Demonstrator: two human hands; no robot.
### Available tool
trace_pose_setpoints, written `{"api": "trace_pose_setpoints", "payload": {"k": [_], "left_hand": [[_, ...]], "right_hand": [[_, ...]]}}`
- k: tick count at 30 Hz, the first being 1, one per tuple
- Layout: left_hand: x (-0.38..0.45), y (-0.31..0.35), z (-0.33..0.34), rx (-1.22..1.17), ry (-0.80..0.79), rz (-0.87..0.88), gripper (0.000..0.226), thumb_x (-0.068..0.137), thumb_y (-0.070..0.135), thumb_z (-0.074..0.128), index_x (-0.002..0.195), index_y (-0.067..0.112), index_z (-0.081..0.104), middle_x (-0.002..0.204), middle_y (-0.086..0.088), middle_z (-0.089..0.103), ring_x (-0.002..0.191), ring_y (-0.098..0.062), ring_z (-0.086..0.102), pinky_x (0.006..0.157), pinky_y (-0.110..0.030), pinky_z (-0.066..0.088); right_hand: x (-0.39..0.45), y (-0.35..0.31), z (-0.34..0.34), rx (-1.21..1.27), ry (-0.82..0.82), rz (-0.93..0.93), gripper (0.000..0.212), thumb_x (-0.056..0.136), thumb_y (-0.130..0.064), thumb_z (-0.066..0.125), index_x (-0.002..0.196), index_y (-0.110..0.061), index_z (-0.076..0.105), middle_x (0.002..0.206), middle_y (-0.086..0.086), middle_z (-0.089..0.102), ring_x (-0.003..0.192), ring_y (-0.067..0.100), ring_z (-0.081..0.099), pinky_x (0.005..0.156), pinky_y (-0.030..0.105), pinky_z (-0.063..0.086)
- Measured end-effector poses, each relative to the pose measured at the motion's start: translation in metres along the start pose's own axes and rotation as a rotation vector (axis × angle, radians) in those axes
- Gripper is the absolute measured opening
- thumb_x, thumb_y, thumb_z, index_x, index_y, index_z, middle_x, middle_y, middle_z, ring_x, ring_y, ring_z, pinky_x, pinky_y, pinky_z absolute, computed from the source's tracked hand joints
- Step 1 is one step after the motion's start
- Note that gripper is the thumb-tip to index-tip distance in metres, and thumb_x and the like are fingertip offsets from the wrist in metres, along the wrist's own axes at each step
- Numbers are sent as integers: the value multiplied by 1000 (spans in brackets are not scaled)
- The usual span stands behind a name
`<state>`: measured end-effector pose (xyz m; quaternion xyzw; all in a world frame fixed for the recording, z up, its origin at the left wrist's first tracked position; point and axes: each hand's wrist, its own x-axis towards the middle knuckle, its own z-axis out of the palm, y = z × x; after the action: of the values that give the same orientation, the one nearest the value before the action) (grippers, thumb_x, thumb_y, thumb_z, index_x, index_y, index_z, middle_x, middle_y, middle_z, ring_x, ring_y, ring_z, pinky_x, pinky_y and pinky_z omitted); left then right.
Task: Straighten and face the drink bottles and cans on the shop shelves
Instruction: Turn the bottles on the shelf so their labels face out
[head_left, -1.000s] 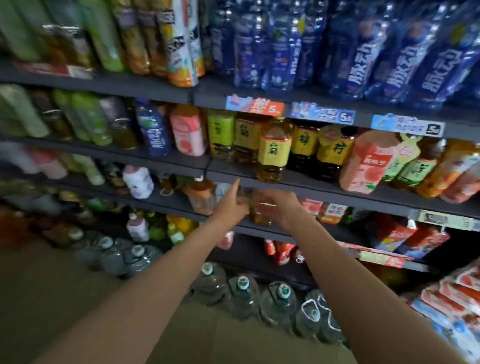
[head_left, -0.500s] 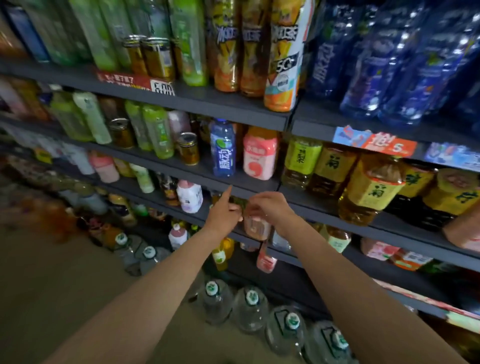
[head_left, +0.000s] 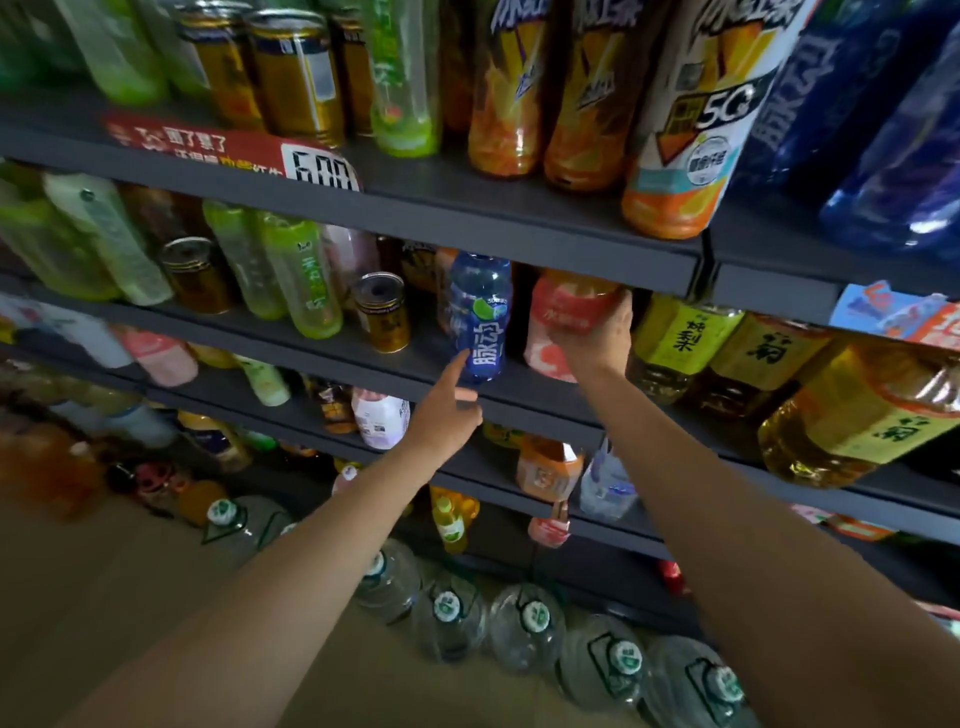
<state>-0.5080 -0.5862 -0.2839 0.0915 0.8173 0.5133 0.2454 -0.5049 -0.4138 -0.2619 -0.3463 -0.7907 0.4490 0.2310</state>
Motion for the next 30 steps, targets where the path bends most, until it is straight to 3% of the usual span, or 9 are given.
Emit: {"api": "trace_pose_setpoints", "payload": {"k": [4, 7, 10, 13, 18, 23, 25, 27, 30], "left_hand": [[8, -14, -20, 21, -80, 5, 73, 89, 0, 48, 147, 34, 18, 128, -10, 55, 107, -28, 60, 94, -43, 49], [14, -21, -40, 22, -134, 36, 75, 89, -1, 49, 146, 35, 17, 133, -11, 50, 113, -31, 56, 94, -42, 49], [21, -24, -65, 9, -161, 57, 74, 89, -4, 48, 147, 31, 18, 131, -19, 51, 110, -43, 53, 83, -35, 46], [19, -27, -88, 26, -187, 48, 73, 91, -2, 47, 146, 35, 17, 116, -11, 54, 85, -29, 58, 69, -35, 47], [13, -36, -120, 77, -180, 119, 74, 90, -1, 49, 146, 35, 17, 121, -7, 54, 90, -25, 60, 68, -27, 49], [-4, -21, -129, 238, -302, 119, 88, 85, 16, 64, 149, 24, 5, 144, -8, 38, 126, -22, 45, 94, -22, 37], [-17, -3, -122, 329, -419, 146, 88, 81, 18, 70, 148, 18, 13, 144, -5, 39, 124, -20, 45, 100, -27, 38], [-34, 27, -115, 385, -511, 251, 73, 78, 10, 70, 138, 13, 28, 132, -7, 50, 113, -19, 52, 94, -26, 46], [-62, 83, -101, 291, -547, 437, 64, 78, -6, 66, 133, 3, 34, 107, -2, 53, 91, -1, 53, 67, -1, 42]], "right_hand": [[-7, -11, 21, 63, 139, 142, 92, 73, -16, 77, 143, -2, 18, 146, 15, 29, 132, 30, 33, 104, 26, 25], [-36, -21, 52, 107, 281, 282, 84, 80, -18, 70, 144, -2, 17, 143, 19, 26, 130, 35, 33, 104, 33, 28], [-62, -33, 88, 68, 153, 241, 88, 82, -24, 70, 145, 0, 13, 146, 19, 22, 134, 34, 28, 106, 37, 28], [-58, -46, 104, 60, 90, 76, 100, 73, -24, 79, 146, -4, 14, 148, 14, 28, 137, 29, 27, 110, 39, 28], [-43, -62, 102, 7, 147, 136, 86, 69, -24, 81, 135, -3, 30, 135, 13, 44, 126, 29, 43, 100, 38, 38], [-122, -58, 98, 115, 202, 49, 66, 63, -18, 82, 113, -8, 41, 109, 9, 52, 101, 24, 54, 83, 37, 47], [-156, -56, 94, 172, 264, -18, 65, 57, -19, 84, 103, -15, 39, 105, 10, 51, 101, 27, 54, 86, 39, 47], [-171, -68, 72, 207, 358, -60, 67, 54, -28, 84, 101, -19, 38, 103, 8, 49, 100, 27, 53, 87, 44, 48], [-169, -106, 8, 221, 523, -157, 65, 53, -32, 81, 100, -12, 41, 98, 6, 45, 97, 26, 52, 86, 45, 46]]}}
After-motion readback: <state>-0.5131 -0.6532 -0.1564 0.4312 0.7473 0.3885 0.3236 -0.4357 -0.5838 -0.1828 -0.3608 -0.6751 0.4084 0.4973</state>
